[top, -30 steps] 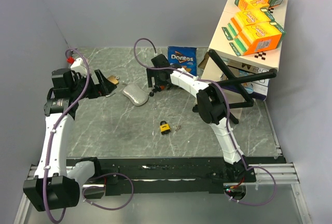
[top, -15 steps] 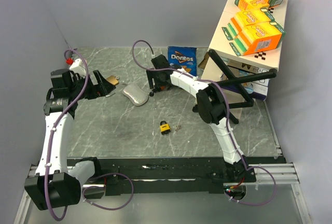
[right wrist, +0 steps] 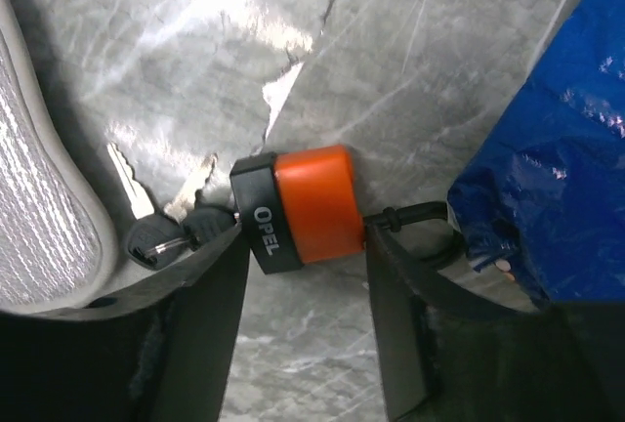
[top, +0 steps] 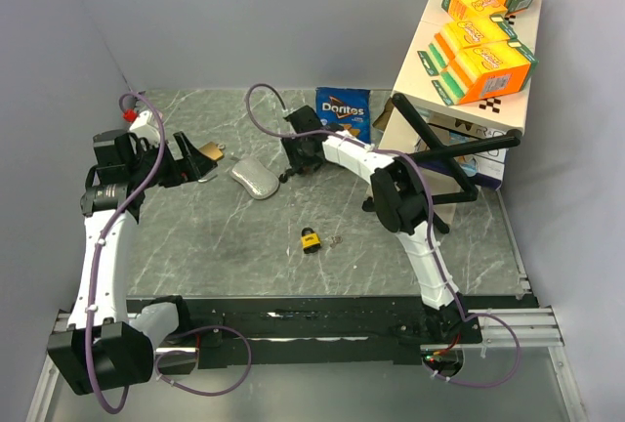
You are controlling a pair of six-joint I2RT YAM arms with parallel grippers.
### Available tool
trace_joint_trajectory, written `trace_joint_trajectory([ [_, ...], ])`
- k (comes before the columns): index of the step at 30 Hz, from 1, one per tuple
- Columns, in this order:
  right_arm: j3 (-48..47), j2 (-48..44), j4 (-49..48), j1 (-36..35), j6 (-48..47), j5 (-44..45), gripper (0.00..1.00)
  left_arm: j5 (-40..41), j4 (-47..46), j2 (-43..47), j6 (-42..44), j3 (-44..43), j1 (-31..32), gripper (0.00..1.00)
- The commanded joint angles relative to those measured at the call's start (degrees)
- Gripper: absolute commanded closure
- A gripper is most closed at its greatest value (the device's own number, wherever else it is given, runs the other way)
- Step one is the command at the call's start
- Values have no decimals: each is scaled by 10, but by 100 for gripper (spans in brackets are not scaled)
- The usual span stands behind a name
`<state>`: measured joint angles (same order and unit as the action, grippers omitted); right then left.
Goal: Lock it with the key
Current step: Pick up the lock from the center of the board.
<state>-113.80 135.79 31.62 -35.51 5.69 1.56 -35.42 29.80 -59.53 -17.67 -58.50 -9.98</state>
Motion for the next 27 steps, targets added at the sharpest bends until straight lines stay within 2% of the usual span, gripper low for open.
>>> trace_joint_trajectory([
  [1, 62, -43, 13, 2, -38, -10, 46, -24, -16, 2, 4, -1, -5, 3],
  [8, 175, -123, -25, 1, -76, -31, 58, -56, -23, 3, -2, 10, -6, 1],
  [14, 219, -160, -48, -1, -113, -73, 69, -78, -4, 0, 14, 11, -5, 1],
  [15, 221, -163, -52, -2, -120, -78, 73, -81, -1, -1, 15, 11, -5, 2],
  [25, 271, -203, -98, -24, -224, -114, 75, -92, 20, -3, 23, 16, -5, 3],
  [27, 275, -217, -100, -24, -240, -129, 93, -96, 22, -5, 23, 20, -5, 3],
])
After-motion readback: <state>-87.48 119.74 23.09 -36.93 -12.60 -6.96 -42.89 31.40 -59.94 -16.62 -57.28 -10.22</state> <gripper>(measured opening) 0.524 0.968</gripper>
